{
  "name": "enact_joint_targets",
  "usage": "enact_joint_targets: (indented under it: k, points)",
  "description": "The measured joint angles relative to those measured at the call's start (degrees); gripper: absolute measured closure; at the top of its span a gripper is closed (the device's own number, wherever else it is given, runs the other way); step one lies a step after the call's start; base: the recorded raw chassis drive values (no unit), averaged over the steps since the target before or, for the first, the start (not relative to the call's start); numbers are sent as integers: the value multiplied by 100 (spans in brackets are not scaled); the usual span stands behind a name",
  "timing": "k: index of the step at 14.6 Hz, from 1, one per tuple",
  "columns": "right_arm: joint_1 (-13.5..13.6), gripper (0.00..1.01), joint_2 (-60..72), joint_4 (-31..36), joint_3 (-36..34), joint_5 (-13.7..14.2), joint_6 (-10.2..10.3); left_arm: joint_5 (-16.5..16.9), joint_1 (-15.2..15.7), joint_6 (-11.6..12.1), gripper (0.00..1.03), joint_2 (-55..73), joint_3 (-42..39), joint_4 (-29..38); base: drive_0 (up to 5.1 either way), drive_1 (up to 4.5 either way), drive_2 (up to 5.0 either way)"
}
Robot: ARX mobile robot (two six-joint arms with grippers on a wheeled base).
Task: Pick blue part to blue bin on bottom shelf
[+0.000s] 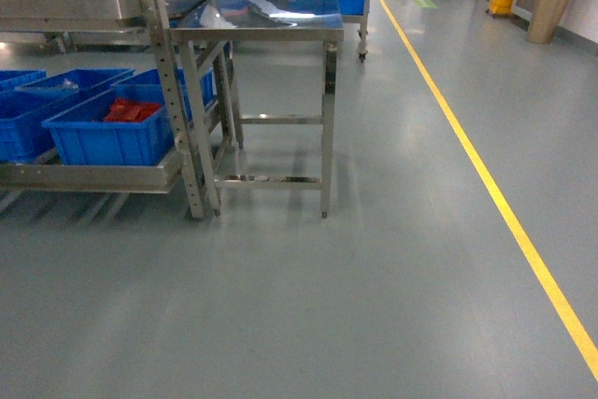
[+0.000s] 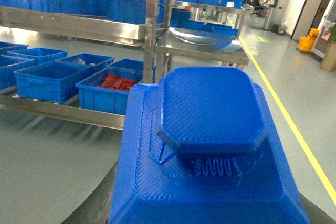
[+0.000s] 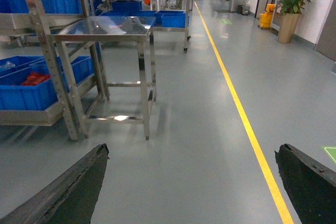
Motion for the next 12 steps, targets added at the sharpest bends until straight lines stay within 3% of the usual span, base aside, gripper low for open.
enact_joint_targets:
  k: [12]
  points:
    - [0, 3, 0, -13, 0, 0, 0, 2, 0, 0, 60, 0, 0, 13, 4, 423, -414]
